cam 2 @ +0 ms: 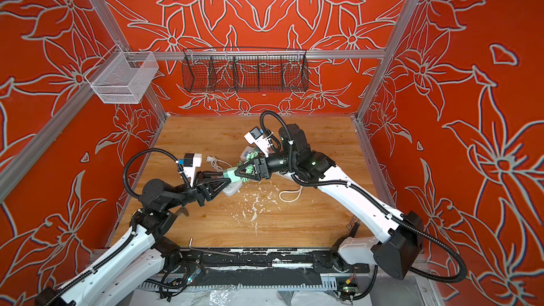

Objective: Insert the plug
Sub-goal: 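Carry the mint charger over the power strip with the right gripper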

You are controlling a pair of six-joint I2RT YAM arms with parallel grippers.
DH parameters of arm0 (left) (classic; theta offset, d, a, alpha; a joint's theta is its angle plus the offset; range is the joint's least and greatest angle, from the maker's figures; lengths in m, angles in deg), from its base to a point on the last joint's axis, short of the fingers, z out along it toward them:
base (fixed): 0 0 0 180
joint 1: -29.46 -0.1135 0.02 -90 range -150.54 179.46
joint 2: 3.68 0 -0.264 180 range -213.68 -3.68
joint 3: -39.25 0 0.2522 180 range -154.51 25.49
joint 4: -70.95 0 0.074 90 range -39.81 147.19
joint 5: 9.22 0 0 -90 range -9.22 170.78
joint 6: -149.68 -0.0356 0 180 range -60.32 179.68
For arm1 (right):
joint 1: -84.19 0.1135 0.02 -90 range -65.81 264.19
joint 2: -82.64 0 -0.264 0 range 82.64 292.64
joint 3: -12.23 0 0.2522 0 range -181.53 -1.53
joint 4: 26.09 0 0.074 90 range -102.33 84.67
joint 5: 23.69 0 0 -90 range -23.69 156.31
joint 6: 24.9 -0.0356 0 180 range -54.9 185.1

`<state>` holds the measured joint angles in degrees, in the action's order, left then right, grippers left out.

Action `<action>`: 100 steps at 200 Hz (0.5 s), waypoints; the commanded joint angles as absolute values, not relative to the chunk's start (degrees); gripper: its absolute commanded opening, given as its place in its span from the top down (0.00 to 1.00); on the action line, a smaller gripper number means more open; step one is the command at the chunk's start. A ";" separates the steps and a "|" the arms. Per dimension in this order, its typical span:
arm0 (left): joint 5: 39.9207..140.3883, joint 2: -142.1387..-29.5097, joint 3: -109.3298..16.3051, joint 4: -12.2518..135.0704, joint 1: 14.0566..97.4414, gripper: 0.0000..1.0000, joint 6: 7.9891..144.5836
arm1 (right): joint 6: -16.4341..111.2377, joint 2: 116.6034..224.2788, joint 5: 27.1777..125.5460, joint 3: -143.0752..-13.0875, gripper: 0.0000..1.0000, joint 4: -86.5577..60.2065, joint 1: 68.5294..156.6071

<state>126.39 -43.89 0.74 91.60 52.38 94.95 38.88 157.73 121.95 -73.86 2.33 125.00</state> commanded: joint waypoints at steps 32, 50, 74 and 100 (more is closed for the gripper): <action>124.56 -43.65 0.00 92.84 52.04 1.00 95.72 | 45.67 158.79 122.59 -78.60 0.58 11.52 128.29; 124.55 -43.26 0.07 92.18 52.05 1.00 95.32 | 45.71 159.01 122.54 -78.99 0.63 11.91 128.60; 124.47 -42.92 0.47 91.80 52.05 1.00 95.19 | 46.75 159.46 122.33 -80.33 0.72 14.17 128.81; 124.12 -42.70 0.79 91.41 51.98 1.00 95.00 | 48.44 160.31 121.86 -82.84 0.86 18.09 128.81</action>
